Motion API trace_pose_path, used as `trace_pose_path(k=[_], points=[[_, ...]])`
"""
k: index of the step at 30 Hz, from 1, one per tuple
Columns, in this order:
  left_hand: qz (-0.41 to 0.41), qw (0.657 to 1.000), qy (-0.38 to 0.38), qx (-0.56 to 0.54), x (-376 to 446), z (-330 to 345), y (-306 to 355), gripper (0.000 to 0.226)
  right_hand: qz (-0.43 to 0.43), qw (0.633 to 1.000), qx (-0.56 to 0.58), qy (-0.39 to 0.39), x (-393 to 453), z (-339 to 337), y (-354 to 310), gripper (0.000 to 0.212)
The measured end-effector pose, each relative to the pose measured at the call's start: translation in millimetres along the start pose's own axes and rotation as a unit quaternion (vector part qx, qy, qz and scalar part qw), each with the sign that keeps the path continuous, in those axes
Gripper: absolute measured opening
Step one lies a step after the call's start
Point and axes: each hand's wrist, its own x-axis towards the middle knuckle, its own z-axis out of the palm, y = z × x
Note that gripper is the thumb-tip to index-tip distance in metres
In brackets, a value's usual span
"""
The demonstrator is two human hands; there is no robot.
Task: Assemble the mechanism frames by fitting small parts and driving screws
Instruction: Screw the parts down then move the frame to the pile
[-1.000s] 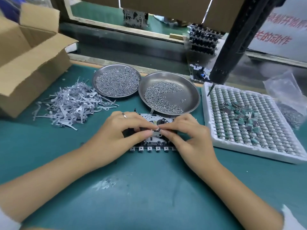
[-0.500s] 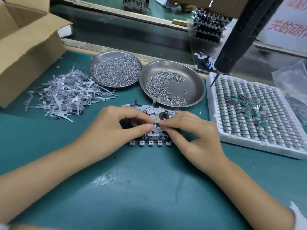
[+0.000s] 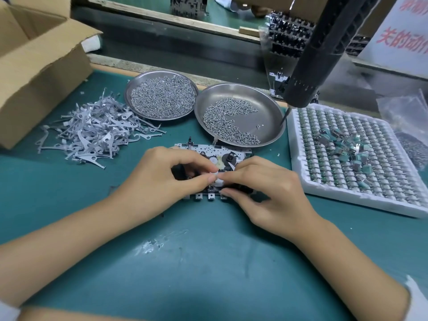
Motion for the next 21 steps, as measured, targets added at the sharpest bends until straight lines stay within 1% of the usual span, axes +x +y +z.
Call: trace_pose_path(k=[5, 12, 17, 21], points=[[0.013, 1.000, 0.000, 0.003, -0.9, -1.3, 3.8, 0.013, 0.044, 0.998, 0.034, 0.028, -1.7, 5.4, -3.4, 0.021], [-0.017, 1.000, -0.019, -0.009, 1.8, -3.1, 1.5, 0.024, 0.046, 0.997, 0.001, 0.058, -4.0, 9.6, -7.7, 0.018], [-0.026, 0.999, -0.020, -0.011, 4.4, 0.1, 2.5, 0.028, 0.029, 0.998, -0.052, 0.029, -6.6, 9.4, -10.5, 0.016], [-0.036, 0.999, -0.019, -0.004, 4.9, -0.8, 2.8, 0.033, 0.058, 0.995, -0.083, 0.014, -9.5, 10.7, -14.6, 0.009]])
